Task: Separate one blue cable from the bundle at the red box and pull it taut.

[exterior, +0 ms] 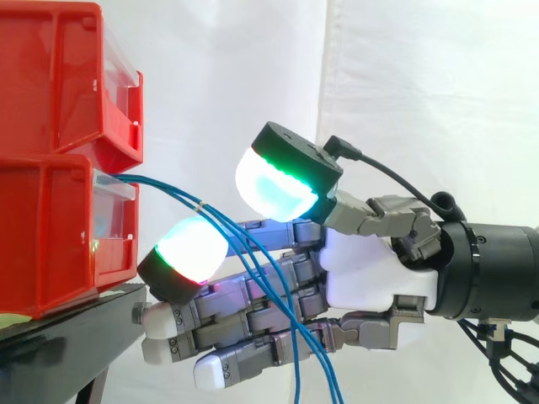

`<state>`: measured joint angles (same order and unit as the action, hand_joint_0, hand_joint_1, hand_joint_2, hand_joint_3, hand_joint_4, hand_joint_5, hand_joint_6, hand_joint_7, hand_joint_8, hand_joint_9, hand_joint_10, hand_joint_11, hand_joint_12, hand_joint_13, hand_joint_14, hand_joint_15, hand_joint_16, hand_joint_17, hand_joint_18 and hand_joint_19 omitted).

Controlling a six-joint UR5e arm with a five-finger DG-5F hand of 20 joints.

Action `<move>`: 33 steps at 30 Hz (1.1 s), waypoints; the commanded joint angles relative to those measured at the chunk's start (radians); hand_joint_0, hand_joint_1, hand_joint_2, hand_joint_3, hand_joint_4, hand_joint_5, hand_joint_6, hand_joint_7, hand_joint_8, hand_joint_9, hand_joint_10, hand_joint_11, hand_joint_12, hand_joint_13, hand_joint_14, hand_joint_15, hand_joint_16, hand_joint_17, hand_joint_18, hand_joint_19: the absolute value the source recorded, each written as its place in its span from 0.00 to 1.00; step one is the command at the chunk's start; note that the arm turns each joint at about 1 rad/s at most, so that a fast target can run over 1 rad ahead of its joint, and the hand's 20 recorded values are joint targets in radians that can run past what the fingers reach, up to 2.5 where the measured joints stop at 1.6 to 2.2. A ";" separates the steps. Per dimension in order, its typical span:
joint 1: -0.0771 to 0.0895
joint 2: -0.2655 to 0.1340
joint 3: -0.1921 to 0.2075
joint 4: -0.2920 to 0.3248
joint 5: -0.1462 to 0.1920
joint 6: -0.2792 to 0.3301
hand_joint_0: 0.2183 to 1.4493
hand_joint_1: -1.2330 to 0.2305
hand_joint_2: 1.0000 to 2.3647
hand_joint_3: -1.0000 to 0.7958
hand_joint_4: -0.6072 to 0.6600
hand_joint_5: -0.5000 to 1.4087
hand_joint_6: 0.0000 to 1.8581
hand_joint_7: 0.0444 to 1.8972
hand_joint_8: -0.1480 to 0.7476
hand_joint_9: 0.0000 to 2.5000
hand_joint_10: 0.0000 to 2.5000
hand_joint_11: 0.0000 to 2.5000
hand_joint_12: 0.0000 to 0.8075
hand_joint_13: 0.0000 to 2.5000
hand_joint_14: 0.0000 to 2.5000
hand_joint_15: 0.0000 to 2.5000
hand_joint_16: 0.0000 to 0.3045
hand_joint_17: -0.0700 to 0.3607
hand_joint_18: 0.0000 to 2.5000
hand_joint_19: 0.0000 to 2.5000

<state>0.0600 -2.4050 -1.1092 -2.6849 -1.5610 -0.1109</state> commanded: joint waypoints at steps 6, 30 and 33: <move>0.003 0.000 0.006 -0.006 -0.002 0.003 0.30 0.41 0.00 0.29 0.68 0.20 0.27 0.61 0.48 0.25 0.00 0.12 0.37 0.14 0.00 0.06 0.13 0.37 0.17 0.17; 0.001 0.000 0.005 -0.009 -0.004 0.002 0.34 0.49 0.01 0.34 0.60 0.21 0.31 0.67 0.49 0.31 0.00 0.15 0.37 0.19 0.00 0.09 0.13 0.37 0.20 0.19; 0.000 0.000 0.005 -0.009 -0.005 0.003 0.34 0.49 0.01 0.36 0.59 0.21 0.33 0.67 0.49 0.31 0.00 0.15 0.37 0.18 0.00 0.09 0.13 0.37 0.20 0.19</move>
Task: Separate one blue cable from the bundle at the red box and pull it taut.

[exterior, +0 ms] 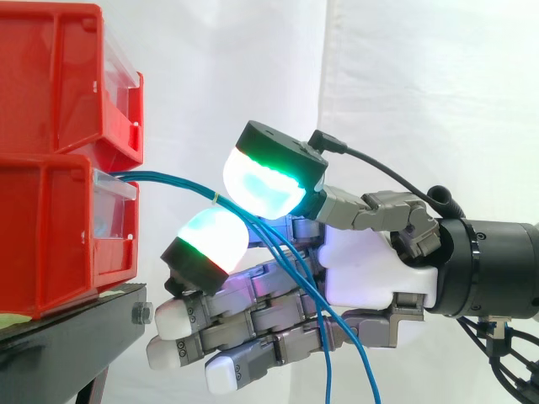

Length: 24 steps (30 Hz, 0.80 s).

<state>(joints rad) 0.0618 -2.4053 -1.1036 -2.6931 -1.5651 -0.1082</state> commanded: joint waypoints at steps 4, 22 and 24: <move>-0.004 0.000 0.001 0.004 -0.001 -0.001 0.33 0.46 0.01 0.39 0.61 0.20 0.36 0.63 0.50 0.31 0.00 0.15 0.37 0.18 0.00 0.09 0.13 0.37 0.20 0.19; -0.005 0.000 0.008 -0.004 -0.006 -0.002 0.35 0.33 0.01 0.46 0.52 0.17 0.47 0.58 0.50 0.31 0.01 0.22 0.38 0.18 0.00 0.09 0.13 0.37 0.20 0.18; -0.005 0.000 0.010 -0.004 -0.007 -0.002 0.36 0.32 0.01 0.45 0.52 0.17 0.47 0.59 0.50 0.31 0.01 0.22 0.38 0.18 0.00 0.09 0.13 0.37 0.20 0.18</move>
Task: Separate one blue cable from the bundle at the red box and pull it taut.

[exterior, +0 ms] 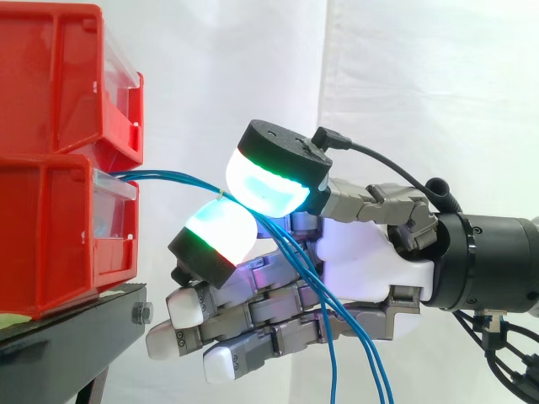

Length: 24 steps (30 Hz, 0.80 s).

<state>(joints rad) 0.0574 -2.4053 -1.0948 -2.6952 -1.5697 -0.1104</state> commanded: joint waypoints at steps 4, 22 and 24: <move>-0.001 0.000 0.001 -0.002 -0.003 0.000 0.38 0.30 0.01 0.41 0.52 0.16 0.47 0.61 0.50 0.31 0.01 0.23 0.38 0.18 0.00 0.09 0.13 0.37 0.20 0.18; -0.011 0.000 -0.001 -0.002 -0.019 -0.012 0.41 0.27 0.01 0.35 0.51 0.16 0.49 0.58 0.50 0.31 0.01 0.23 0.38 0.18 0.00 0.09 0.13 0.38 0.22 0.18; -0.011 0.000 -0.001 -0.002 -0.019 -0.020 0.42 0.27 0.01 0.34 0.51 0.16 0.49 0.58 0.49 0.31 0.01 0.23 0.38 0.19 0.00 0.09 0.13 0.38 0.22 0.18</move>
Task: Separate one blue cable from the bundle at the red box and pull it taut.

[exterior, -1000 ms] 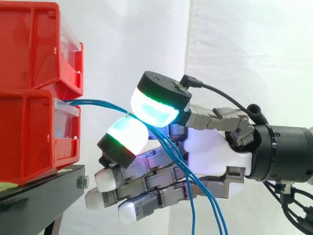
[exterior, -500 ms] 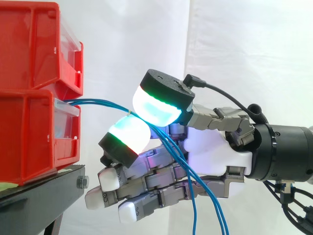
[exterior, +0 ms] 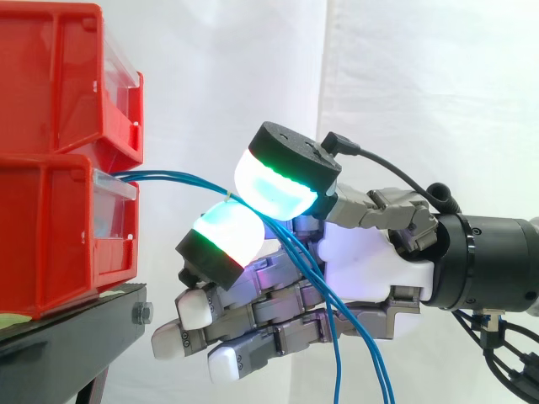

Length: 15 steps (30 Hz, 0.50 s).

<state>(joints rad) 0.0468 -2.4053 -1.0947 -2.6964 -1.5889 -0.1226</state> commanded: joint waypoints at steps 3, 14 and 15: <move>-0.002 0.000 -0.001 -0.002 0.000 -0.015 0.44 0.23 0.00 0.31 0.51 0.16 0.49 0.60 0.49 0.31 0.01 0.23 0.38 0.19 0.00 0.09 0.14 0.38 0.22 0.18; -0.004 0.000 -0.001 -0.003 -0.013 -0.031 0.46 0.22 0.00 0.28 0.56 0.16 0.49 0.59 0.49 0.32 0.01 0.24 0.38 0.20 0.00 0.09 0.13 0.38 0.24 0.18; -0.002 0.000 -0.001 -0.003 -0.013 -0.031 0.44 0.22 0.00 0.28 0.57 0.16 0.49 0.59 0.50 0.32 0.01 0.24 0.38 0.20 0.00 0.10 0.13 0.38 0.24 0.18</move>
<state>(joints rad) 0.0443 -2.4053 -1.0952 -2.6998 -1.6009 -0.1522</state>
